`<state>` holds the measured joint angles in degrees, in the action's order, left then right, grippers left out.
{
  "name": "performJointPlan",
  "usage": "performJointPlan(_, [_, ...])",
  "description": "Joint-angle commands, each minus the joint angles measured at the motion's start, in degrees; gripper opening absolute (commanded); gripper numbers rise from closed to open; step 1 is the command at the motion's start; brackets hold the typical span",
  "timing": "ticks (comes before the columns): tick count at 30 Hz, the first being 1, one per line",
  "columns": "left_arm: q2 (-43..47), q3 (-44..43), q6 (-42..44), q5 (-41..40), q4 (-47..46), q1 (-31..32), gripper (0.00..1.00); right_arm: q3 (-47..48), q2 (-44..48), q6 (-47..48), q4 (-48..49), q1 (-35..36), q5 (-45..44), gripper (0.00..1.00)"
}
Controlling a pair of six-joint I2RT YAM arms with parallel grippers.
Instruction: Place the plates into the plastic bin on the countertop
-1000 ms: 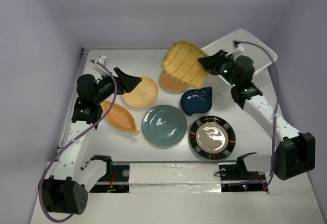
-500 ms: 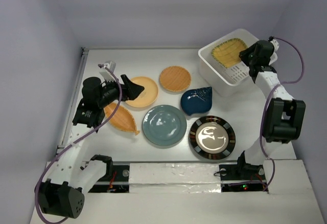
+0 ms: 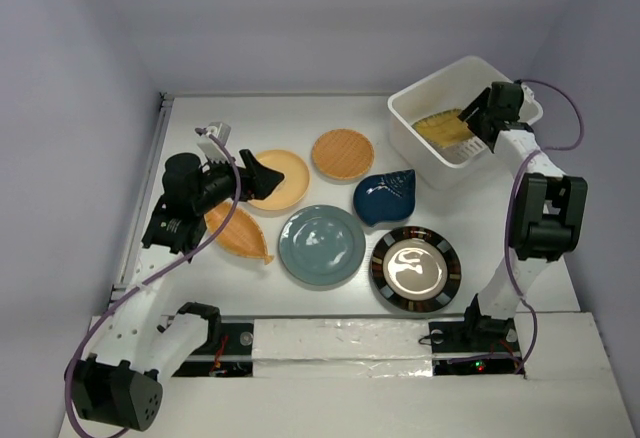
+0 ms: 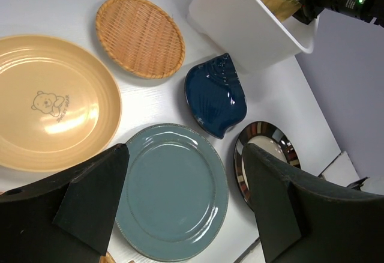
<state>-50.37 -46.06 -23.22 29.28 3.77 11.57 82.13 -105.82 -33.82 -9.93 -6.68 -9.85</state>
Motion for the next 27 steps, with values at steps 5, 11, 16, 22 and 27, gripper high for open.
performJointPlan(5, [1.6,-0.2,0.9,-0.6,-1.1,0.4,0.73,-2.5,15.2,2.0,4.4,0.1,-2.4,0.87])
performJointPlan(11, [2.1,-0.3,1.0,-1.5,-1.0,0.4,0.73,-20.4,30.7,1.4,14.2,3.1,4.8,0.75])
performJointPlan(16, [1.8,0.3,0.5,-2.0,-1.5,0.4,0.69,-33.4,38.1,-2.2,19.3,8.1,12.4,0.1])
performJointPlan(22, [1.6,0.3,0.4,-5.8,-0.7,0.4,0.39,-33.7,34.2,-1.3,19.9,28.4,11.3,0.0])
performJointPlan(27, [2.6,0.2,0.3,-9.2,0.2,0.4,0.0,-26.2,19.0,-4.0,21.2,41.6,8.4,0.0])
